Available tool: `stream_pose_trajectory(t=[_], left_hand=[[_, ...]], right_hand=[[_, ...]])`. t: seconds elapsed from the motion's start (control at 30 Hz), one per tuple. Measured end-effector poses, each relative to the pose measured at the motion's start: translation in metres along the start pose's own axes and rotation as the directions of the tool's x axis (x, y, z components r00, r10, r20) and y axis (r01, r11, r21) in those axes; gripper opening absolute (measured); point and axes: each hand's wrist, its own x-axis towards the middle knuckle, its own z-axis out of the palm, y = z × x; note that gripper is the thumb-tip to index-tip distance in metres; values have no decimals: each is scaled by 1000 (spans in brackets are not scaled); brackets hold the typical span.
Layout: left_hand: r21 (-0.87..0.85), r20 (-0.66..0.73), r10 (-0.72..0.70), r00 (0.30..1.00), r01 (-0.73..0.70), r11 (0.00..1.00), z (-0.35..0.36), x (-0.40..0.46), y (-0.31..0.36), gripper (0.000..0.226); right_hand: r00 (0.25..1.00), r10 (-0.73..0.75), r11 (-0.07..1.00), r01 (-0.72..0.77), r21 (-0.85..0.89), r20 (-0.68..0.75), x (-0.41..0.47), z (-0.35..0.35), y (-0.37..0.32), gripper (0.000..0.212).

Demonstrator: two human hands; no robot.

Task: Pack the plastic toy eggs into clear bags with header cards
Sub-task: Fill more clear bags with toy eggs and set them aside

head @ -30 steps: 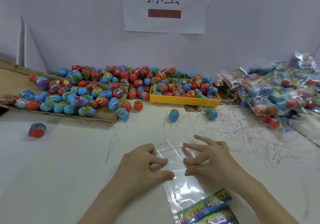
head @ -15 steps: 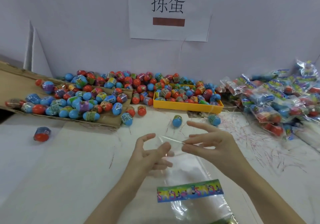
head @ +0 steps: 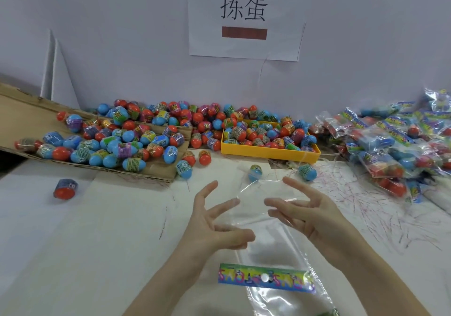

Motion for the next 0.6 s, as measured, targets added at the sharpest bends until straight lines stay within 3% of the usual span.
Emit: stream_pose_trajectory(t=[0.17, 0.23, 0.33, 0.47, 0.6], left_hand=[[-52, 73, -90, 993, 94, 994, 1, -3, 8, 86], [-4, 121, -72, 990, 73, 997, 2, -4, 8, 59], [25, 93, 5, 996, -8, 1000, 3, -6, 7, 32], [30, 90, 61, 994, -64, 998, 3, -7, 7, 10], [3, 72, 62, 995, -63, 998, 4, -6, 7, 3]], right_hand=[[998, -64, 995, 64, -72, 0, -7, 6, -5, 81], [998, -62, 989, 64, -135, 21, -12, 9, -6, 77], [997, -56, 981, 64, -182, 50, -19, 13, -8, 53], [996, -70, 971, 79, -224, 50, -23, 18, -6, 35], [989, -133, 958, 145, -248, 61, -24, 21, -6, 42]])
